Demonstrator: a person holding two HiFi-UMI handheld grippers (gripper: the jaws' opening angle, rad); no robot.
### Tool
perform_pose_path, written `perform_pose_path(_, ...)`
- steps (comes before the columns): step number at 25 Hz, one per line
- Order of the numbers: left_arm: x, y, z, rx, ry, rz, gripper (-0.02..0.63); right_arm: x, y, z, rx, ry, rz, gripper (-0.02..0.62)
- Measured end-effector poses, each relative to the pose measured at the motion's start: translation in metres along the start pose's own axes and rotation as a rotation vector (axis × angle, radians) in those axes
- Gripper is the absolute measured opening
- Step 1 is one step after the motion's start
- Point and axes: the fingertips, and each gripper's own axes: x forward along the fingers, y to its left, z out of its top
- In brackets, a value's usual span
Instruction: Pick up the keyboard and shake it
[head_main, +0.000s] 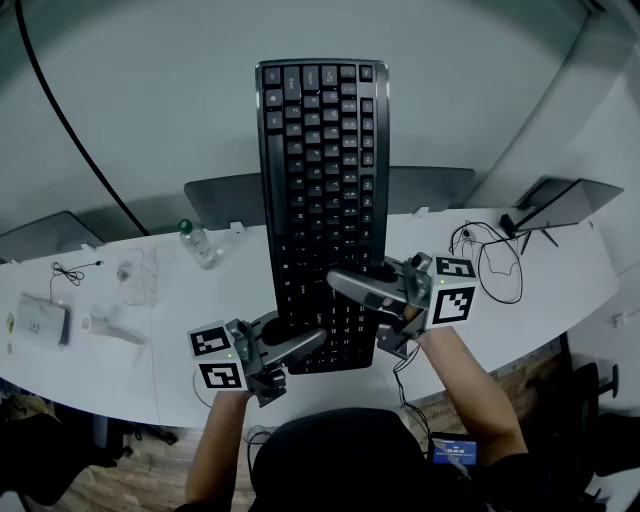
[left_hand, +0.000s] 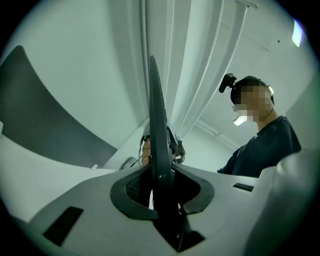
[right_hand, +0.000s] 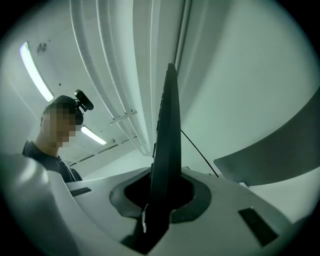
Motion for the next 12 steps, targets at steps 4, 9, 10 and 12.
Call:
perform_pose_path(4,-0.0001,-0.0010,-0.0009,0.000,0.001,0.000,0.097,-0.0007,0.0006,-0.0010,0.000,0.001,-0.001,0.080)
perform_pose_path(9,0.0000,-0.0011,-0.0002,0.001,0.003,-0.001,0.097,-0.0002,0.0012,-0.0004,-0.003,0.002,0.002,0.080)
perform_pose_path(10,-0.0001,-0.0010,-0.0003,0.000,0.002,-0.002,0.097,-0.0004,0.0010,-0.0004,-0.002,0.000,0.002,0.080)
perform_pose_path(12,-0.0009,-0.0012,-0.0002,0.001,-0.002,-0.003,0.097,-0.0005,0.0005,-0.0006,0.007,-0.008,0.002,0.080)
